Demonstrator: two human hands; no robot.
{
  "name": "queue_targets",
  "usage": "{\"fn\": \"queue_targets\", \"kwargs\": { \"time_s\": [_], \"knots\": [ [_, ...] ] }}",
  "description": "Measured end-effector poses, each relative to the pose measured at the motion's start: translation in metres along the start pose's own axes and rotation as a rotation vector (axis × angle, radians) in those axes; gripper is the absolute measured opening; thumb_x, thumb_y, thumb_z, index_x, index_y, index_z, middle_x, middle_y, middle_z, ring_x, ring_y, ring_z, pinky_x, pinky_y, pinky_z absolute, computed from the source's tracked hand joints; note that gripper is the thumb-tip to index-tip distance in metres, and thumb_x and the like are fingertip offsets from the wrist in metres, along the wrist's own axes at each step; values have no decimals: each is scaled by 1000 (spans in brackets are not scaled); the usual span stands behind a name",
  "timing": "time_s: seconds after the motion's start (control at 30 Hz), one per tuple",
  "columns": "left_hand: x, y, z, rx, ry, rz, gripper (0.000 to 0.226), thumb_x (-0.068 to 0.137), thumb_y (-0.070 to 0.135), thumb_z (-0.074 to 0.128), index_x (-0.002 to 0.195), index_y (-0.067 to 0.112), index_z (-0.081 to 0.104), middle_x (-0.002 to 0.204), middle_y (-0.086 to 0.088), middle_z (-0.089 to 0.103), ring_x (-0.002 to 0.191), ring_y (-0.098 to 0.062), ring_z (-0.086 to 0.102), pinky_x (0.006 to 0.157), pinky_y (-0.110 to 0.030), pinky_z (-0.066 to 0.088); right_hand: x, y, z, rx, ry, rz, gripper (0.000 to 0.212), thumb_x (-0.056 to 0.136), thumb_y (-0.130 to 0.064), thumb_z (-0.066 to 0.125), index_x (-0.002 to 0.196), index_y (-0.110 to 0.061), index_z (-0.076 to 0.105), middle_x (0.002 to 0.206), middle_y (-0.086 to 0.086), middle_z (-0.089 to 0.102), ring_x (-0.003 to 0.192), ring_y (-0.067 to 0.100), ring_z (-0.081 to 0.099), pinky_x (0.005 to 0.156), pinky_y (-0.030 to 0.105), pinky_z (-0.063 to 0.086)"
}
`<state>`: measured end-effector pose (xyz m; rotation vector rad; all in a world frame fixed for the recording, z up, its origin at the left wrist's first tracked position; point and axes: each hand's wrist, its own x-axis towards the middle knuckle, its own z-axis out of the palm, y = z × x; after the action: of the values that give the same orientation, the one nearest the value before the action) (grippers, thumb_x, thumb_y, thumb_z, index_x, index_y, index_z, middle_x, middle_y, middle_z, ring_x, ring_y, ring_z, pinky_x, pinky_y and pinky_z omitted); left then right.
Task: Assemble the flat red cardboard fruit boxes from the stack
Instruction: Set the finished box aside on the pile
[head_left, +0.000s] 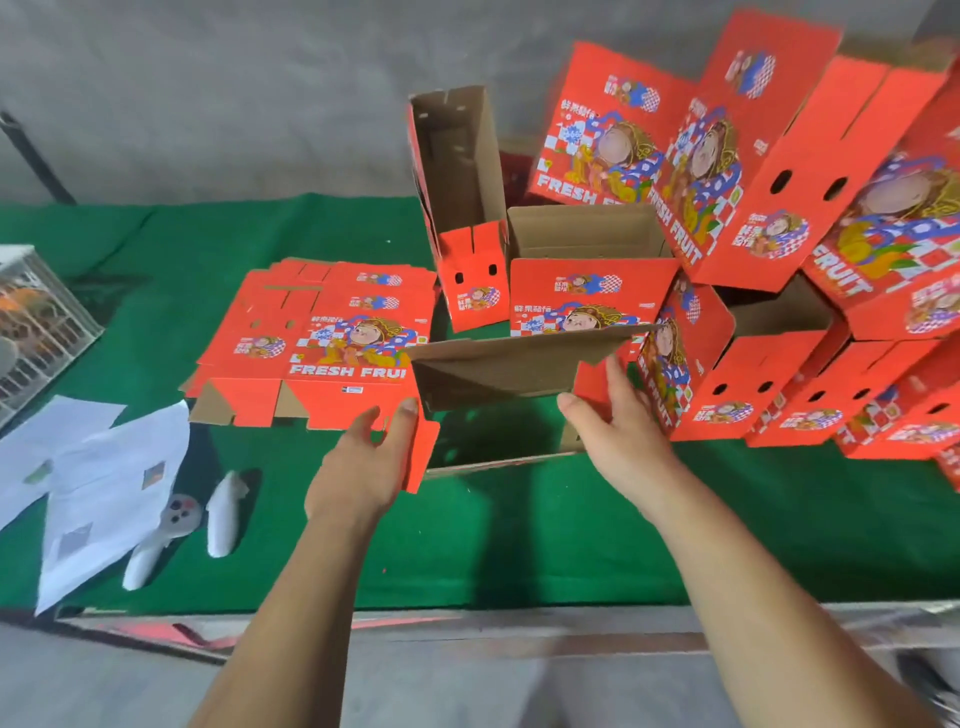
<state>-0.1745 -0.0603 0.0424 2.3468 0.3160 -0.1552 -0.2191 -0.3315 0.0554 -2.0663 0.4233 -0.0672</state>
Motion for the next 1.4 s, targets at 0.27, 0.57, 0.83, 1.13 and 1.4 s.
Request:
{"fn": "queue_targets", "kwargs": {
  "time_s": [0.27,0.57,0.83,1.13,1.4],
  "knots": [
    [41,22,1,-382,-11,236,90,91,69,61,163,44,14,157,-10,28,149,-30,30,123,-43,23,0,-43,41,251,174,19,72,96,-66,46,160,-56,15,174,-10,-9,161,23,1,127,59,12],
    [75,56,17,-169,-270,619,57,99,36,68,152,29,50,128,3,65,118,-2,59,104,-31,44,7,-54,54,270,187,-178,79,95,-50,66,159,-54,20,172,-16,-9,156,-2,0,124,35,15],
    [52,62,54,-594,330,302,30,106,21,50,79,11,59,78,1,56,76,-18,45,71,-37,34,25,-67,54,548,154,-26,107,72,-36,72,158,-47,9,151,-19,42,132,-9,48,117,37,36],
    [43,75,75,-675,250,109,56,84,22,57,139,26,47,105,-7,66,93,-28,64,93,-51,51,89,-85,7,149,-113,-274,63,95,2,44,148,-31,55,135,-17,65,117,-10,59,98,15,47],
    [11,91,86,-498,155,300,95,80,25,52,164,29,9,71,-2,59,71,-22,58,76,-48,53,143,-82,-38,-371,-355,-446,63,107,-20,53,162,-40,30,165,-14,36,153,10,31,125,42,30]
  ]
}}
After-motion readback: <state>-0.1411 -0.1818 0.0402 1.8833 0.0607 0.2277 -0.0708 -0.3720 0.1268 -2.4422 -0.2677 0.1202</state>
